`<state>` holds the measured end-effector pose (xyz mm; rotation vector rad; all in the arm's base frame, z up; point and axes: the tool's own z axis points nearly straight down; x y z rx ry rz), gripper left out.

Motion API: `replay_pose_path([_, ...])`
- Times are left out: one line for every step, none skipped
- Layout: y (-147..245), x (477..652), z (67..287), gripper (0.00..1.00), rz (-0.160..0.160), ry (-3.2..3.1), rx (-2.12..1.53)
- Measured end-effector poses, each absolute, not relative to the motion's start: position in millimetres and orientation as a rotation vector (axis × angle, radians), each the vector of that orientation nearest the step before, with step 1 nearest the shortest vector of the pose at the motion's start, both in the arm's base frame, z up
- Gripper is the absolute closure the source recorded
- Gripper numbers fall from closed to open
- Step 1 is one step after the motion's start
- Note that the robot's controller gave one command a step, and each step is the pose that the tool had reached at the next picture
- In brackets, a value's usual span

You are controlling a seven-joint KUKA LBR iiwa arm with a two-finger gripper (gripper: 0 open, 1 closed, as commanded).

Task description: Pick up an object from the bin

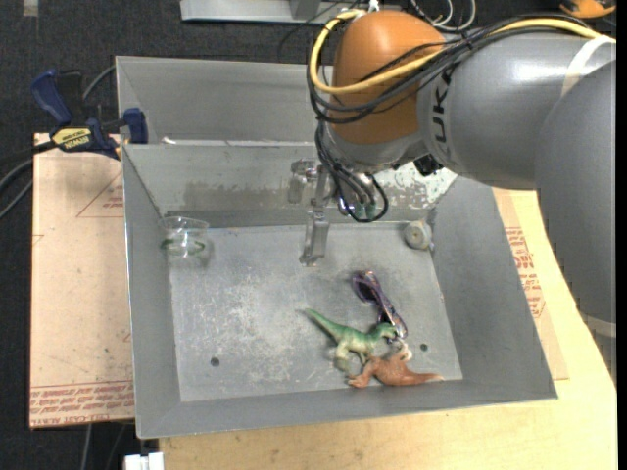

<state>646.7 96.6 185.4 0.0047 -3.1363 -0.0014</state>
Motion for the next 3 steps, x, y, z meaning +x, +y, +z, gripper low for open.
replay_pose_path([95.9, 648.1, 190.9, 0.00, -0.002, -3.144, 0.000])
replay_pose_path([198.8, 645.6, 100.0, 0.00, -0.004, -3.134, 0.243])
replay_pose_path([186.7, 612.8, 130.8, 0.00, -0.003, -3.056, 0.736])
